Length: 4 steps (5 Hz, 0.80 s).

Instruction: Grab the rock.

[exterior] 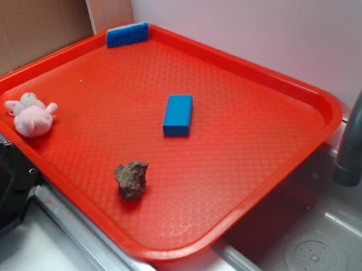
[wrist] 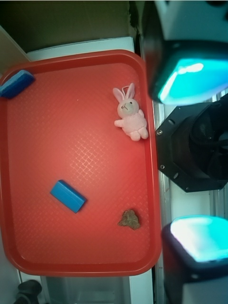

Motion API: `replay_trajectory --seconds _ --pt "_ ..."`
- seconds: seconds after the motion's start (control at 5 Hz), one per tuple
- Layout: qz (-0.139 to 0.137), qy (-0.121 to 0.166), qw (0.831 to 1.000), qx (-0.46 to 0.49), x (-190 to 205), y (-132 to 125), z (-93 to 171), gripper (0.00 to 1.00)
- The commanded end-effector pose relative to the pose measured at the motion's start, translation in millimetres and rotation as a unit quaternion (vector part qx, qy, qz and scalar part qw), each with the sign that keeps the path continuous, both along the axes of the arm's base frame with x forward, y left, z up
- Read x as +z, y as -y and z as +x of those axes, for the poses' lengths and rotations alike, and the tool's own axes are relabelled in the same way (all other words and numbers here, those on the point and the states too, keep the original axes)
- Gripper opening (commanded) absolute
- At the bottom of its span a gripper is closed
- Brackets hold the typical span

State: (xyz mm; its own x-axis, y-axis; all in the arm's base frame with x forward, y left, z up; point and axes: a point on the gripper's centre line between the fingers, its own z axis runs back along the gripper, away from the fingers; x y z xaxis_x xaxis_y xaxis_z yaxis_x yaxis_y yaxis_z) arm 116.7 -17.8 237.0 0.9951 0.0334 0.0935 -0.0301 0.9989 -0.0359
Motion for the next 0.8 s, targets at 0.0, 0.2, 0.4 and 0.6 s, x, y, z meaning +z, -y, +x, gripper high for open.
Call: replay_trajectory --seconds 0.0,0.2,0.4,0.6 --pt "0.000 0.000 1.000 0.000 0.0 0.0 0.0 1.00" --pt "0.009 -0.022 0.996 -0.090 -50.0 34.0 23.5 1.00" --pt "0.038 -0.037 0.978 -0.200 -102.5 58.1 30.8 1.00" --pt "0.040 -0.049 0.957 -0.284 -149.7 69.7 28.8 1.00"
